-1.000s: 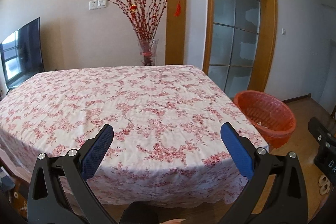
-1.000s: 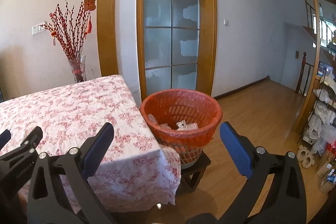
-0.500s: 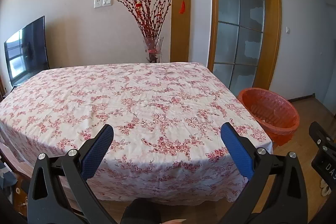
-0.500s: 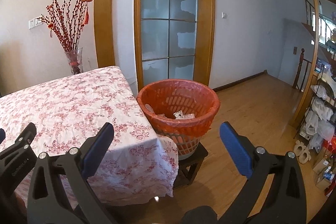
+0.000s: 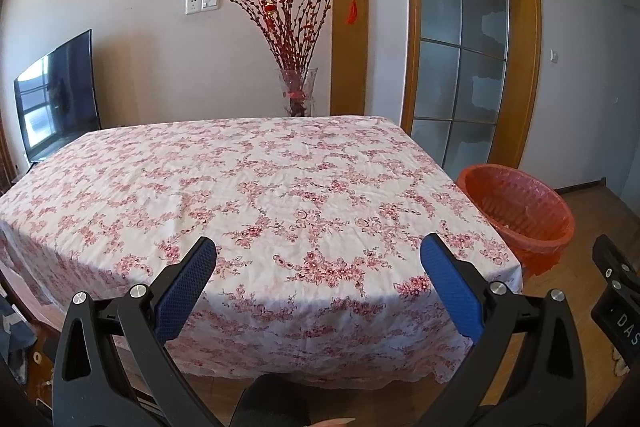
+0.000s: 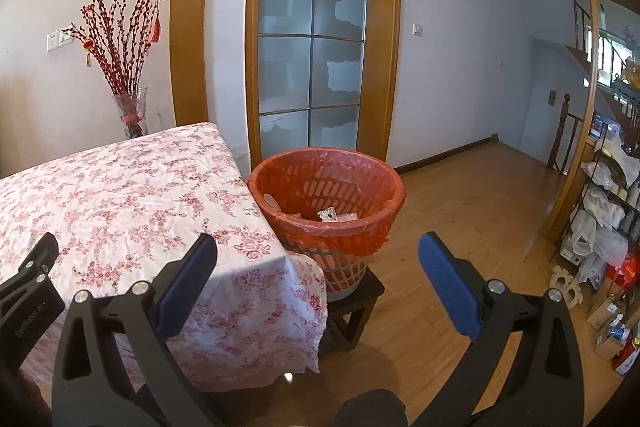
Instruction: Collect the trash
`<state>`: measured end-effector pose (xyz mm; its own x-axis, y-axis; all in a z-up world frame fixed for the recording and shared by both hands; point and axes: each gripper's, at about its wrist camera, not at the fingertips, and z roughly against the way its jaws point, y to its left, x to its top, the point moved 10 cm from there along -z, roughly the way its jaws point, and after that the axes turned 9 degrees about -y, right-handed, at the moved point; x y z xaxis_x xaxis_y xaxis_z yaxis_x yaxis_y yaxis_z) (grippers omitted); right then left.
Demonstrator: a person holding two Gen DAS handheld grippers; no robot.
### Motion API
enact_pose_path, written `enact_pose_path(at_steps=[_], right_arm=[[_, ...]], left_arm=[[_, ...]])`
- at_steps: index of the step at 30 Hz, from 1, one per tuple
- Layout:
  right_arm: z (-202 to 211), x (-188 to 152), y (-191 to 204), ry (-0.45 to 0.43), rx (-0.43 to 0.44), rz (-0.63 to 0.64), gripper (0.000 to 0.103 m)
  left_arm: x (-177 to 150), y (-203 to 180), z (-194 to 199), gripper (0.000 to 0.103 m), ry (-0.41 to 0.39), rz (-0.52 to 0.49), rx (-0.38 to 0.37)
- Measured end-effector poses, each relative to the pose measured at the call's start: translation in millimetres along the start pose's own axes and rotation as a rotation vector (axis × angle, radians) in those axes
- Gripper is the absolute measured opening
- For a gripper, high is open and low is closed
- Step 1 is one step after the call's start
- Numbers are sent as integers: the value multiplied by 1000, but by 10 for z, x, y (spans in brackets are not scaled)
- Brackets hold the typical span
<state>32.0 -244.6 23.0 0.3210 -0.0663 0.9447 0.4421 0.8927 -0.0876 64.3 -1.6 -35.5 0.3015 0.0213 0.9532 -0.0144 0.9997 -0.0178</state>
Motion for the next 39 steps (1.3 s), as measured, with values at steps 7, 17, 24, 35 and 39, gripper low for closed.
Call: enact_pose_path(at_steps=[7, 17, 24, 35, 39], right_arm=[[-4, -46, 5, 7, 1, 1, 99], [-14, -96, 14, 18, 1, 0, 99], [-14, -96, 14, 18, 1, 0, 99], [-15, -104, 17, 19, 2, 0, 99], [-16, -111, 23, 19, 2, 0, 99]], left_arm=[[-35, 14, 0, 100, 8, 11, 3], [-79, -7, 8, 100, 17, 13, -4], [-96, -16, 13, 100, 18, 15, -6], [-92, -16, 15, 100, 16, 15, -3], [-87, -22, 20, 100, 13, 18, -3]])
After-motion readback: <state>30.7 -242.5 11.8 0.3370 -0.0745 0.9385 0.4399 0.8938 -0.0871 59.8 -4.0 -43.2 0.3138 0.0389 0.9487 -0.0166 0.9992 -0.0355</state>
